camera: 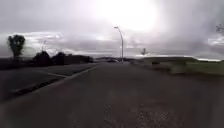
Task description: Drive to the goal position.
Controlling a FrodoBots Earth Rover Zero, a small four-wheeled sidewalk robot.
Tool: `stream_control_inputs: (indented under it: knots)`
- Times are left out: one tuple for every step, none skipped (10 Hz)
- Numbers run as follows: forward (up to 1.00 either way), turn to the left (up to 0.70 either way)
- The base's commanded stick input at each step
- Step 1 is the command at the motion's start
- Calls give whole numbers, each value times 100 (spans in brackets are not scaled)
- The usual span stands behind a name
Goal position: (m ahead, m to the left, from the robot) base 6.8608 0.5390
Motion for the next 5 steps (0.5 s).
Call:
stream_control_inputs:
  knots:
    - [100, 0]
    - [100, 0]
    - [100, 0]
    - [100, 0]
    - [100, 0]
